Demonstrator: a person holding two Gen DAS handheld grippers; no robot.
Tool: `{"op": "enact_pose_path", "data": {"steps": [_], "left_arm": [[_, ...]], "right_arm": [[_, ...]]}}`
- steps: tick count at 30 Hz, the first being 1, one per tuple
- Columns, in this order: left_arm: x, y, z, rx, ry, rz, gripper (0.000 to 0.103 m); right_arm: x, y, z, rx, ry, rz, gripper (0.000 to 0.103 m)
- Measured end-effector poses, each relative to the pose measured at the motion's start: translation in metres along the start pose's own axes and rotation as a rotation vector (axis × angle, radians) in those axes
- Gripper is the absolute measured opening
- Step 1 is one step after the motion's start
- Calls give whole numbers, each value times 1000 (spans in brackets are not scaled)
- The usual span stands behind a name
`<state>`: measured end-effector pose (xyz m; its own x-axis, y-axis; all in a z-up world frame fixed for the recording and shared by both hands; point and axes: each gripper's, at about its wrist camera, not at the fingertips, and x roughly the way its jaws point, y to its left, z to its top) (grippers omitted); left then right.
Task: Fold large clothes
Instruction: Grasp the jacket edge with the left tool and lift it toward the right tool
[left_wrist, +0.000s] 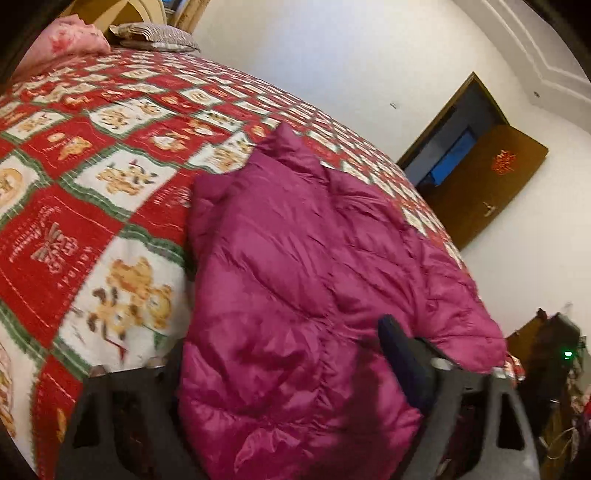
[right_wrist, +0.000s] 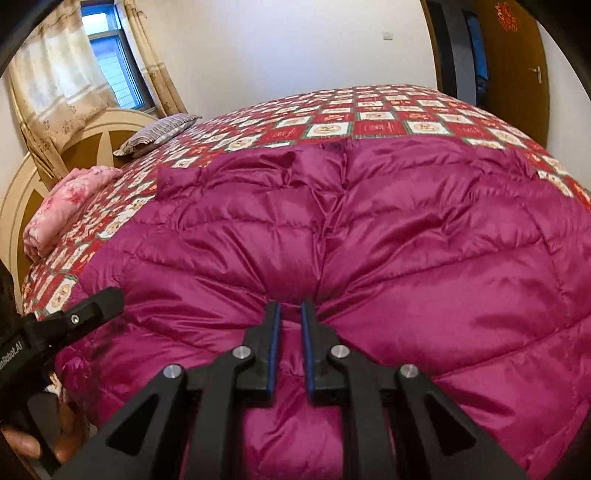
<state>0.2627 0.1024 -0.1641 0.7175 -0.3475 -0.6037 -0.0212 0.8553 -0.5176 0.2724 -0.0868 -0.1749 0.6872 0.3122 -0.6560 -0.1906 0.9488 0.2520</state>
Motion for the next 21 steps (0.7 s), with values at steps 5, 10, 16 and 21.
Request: {"op": "enact_pose_path", "data": {"steps": [5,10,16,21], "left_arm": [[-6,-13,13,-12,-7,-105,30],[-21,-59,23,128,-61,-152,25],[-27,-126,28,330,-81,-159,25],[-25,-179,16,518,-85,-145,25]], "right_arm": [[1,-8,-1,51,5,43,12],[3,-21,-1,128,19,109,10],[-4,-42,9,228,77,235,10],[-59,-76,15,265,-38,225,13]]}}
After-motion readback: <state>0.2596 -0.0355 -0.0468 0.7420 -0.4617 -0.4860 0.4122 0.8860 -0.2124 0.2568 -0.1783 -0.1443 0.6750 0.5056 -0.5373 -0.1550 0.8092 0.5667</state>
